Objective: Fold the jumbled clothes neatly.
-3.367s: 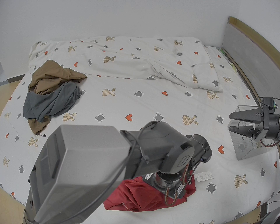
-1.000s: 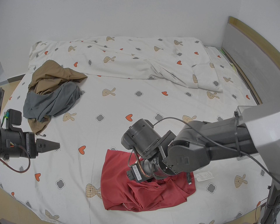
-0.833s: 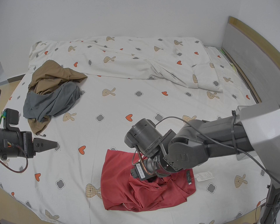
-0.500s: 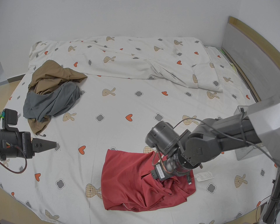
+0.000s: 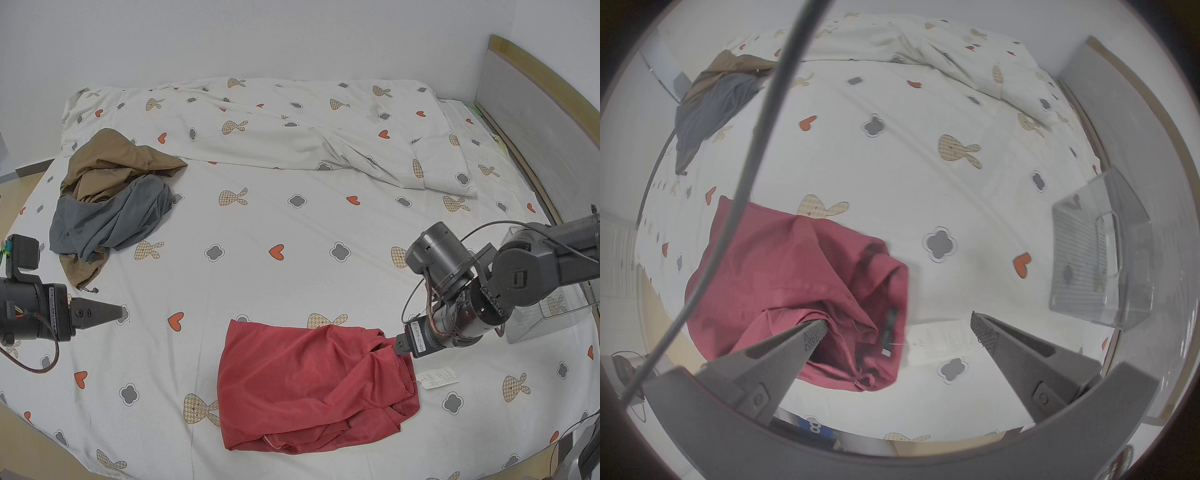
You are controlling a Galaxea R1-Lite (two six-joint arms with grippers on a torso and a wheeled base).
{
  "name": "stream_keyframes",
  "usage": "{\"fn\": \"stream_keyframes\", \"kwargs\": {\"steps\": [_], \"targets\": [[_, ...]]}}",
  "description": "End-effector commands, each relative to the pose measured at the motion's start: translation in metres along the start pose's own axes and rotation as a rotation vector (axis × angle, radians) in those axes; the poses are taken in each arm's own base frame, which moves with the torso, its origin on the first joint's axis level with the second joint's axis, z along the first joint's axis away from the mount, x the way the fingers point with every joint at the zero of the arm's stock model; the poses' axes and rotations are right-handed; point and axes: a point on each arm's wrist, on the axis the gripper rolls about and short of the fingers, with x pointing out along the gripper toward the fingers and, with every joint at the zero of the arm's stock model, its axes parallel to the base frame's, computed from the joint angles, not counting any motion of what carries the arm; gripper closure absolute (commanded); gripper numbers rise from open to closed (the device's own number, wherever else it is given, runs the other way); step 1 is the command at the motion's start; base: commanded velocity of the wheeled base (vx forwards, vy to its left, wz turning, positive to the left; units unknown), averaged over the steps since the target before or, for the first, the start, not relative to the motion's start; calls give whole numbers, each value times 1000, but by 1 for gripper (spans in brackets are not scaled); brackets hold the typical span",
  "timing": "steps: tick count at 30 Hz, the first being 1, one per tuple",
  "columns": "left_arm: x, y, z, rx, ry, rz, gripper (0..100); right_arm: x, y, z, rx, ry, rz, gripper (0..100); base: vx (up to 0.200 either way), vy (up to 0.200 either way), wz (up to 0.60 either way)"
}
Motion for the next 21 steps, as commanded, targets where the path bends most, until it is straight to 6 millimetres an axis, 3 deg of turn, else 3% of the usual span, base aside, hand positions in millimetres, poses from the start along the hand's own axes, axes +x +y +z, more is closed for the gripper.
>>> {"fn": "stream_keyframes", "kwargs": {"steps": [1,9,17,21], "targets": [[3,0,0,-2,9,2,0,-16,-13,0,34,-38,10,0,0,0,0],[4,1,-1,-4,15,3,0,-34,2,7,24,-90,106,0,0,0,0],[6,1,0,-3,21,6,0,-70,-10,25,80,-218,165,0,0,0,0],[8,1,0,-4,28,7,0,-68,-6,27,74,-212,177,0,0,0,0]]}}
